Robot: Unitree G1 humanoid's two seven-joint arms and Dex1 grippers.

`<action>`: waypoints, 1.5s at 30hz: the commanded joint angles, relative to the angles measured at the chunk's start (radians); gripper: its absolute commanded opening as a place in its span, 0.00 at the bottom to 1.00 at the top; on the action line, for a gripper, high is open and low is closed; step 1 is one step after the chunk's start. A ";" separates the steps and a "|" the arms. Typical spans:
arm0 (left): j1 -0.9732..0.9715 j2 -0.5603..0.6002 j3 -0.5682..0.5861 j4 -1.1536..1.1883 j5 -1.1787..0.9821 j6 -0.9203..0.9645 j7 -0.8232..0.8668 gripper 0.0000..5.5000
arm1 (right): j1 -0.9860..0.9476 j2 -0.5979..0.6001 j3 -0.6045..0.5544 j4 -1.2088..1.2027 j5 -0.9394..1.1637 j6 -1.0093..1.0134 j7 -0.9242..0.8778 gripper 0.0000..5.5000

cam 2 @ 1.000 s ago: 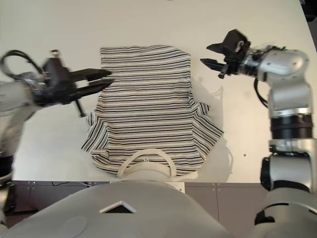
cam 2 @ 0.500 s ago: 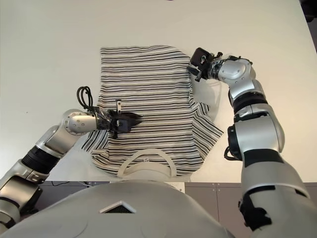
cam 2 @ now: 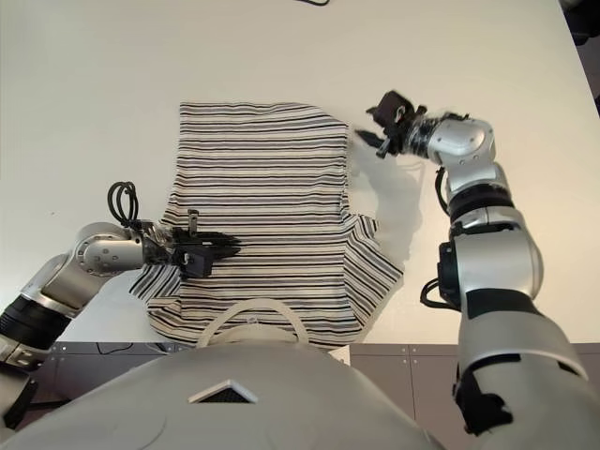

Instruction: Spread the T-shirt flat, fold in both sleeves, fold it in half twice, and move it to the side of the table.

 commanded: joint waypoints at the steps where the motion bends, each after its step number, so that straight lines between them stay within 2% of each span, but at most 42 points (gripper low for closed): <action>1: 0.046 0.049 -0.021 0.046 0.041 0.029 -0.075 0.12 | 0.013 0.027 0.021 -0.025 -0.019 -0.005 0.023 0.35; 4: 0.043 0.048 -0.018 0.034 0.042 0.025 -0.086 0.12 | -0.001 0.058 0.007 -0.008 -0.015 0.013 -0.034 0.35; 9: -0.006 0.042 -0.028 0.052 0.043 -0.001 -0.136 0.12 | -0.038 0.117 -0.088 0.041 0.046 0.071 -0.224 0.35; 13: 0.002 0.054 -0.012 0.053 0.027 -0.006 -0.154 0.12 | -0.077 0.137 -0.156 0.039 0.100 0.076 -0.243 0.35; 16: 0.032 0.064 0.006 0.035 0.006 0.005 -0.149 0.12 | -0.120 0.154 -0.221 0.001 0.178 0.080 -0.176 0.35; 21: 0.088 0.079 0.021 0.000 0.014 0.026 -0.144 0.12 | -0.029 0.092 -0.138 -0.050 0.088 0.006 -0.125 0.35; 25: 0.105 0.072 0.033 -0.008 0.024 0.035 -0.128 0.12 | 0.053 0.130 -0.076 -0.145 0.068 -0.042 -0.057 0.35; 33: 0.090 0.058 0.035 -0.011 0.028 0.040 -0.128 0.12 | 0.118 0.172 -0.013 -0.369 -0.016 -0.039 -0.246 0.35; 38: 0.084 0.049 0.037 -0.014 0.027 0.040 -0.119 0.12 | 0.170 0.174 0.113 -0.350 -0.145 -0.047 -0.277 0.35; 42: 0.089 0.051 0.039 -0.019 0.024 0.039 -0.118 0.12 | 0.175 0.161 0.187 -0.323 -0.201 -0.073 -0.247 0.35; 45: 0.101 0.057 0.041 -0.028 0.024 0.043 -0.116 0.12 | 0.228 0.159 0.175 -0.440 -0.074 -0.053 -0.086 0.35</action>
